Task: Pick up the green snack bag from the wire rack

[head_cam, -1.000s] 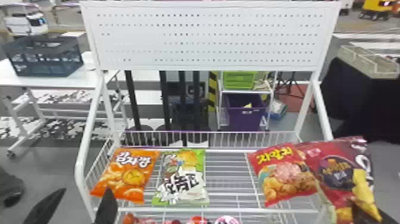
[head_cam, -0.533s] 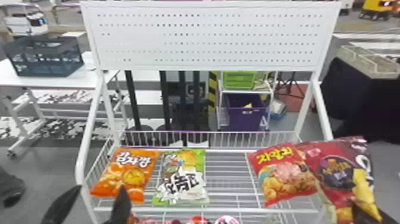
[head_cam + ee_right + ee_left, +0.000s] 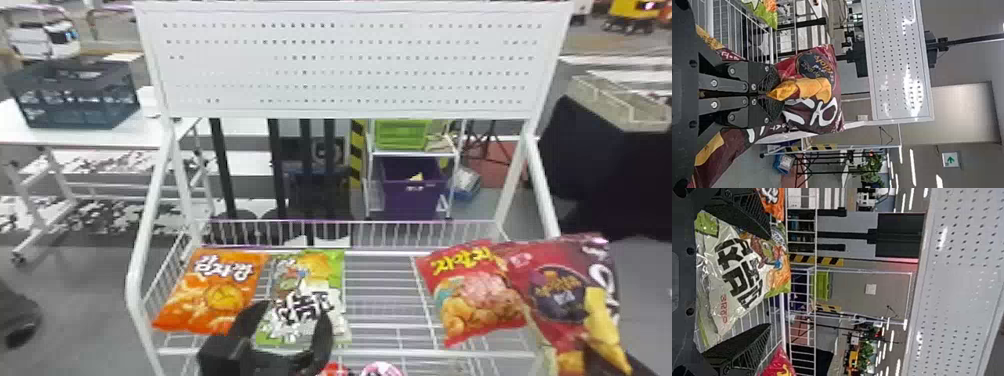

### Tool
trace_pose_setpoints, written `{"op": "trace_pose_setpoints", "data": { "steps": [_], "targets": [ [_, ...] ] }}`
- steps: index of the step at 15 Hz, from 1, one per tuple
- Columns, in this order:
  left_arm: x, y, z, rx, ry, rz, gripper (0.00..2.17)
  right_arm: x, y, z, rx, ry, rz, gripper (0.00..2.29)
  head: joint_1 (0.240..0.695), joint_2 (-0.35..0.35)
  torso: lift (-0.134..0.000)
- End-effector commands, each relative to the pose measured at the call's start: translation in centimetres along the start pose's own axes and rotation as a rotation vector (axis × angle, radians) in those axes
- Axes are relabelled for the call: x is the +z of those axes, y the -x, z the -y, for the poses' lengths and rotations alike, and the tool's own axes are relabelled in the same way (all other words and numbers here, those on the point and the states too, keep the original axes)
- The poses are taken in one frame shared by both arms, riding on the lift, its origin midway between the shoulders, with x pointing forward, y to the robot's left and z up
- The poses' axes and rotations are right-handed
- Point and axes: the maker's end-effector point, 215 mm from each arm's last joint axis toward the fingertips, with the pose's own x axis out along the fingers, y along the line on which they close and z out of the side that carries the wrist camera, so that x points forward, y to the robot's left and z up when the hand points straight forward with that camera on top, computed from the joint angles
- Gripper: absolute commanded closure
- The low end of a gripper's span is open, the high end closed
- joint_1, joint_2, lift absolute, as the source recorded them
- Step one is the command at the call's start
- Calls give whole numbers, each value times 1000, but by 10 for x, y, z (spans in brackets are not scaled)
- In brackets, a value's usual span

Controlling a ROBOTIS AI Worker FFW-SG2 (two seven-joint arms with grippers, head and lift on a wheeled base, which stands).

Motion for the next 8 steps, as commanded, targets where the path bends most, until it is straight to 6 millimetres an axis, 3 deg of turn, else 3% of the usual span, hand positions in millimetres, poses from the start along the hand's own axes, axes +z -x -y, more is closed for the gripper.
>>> {"op": "trace_pose_setpoints", "data": {
  "steps": [1, 4, 8],
  "targets": [
    [-19, -33, 4, -5, -12, -53, 103, -4, -2, -2, 4, -6, -4, 2179, 499, 0, 0],
    [-35, -64, -8, 10, -36, -107, 103, -8, -3, -5, 8, -9, -7, 2179, 499, 0, 0],
    [-49, -85, -26, 36, -60, -151, 103, -8, -3, -5, 8, -9, -9, 2179, 499, 0, 0]
  ]
}}
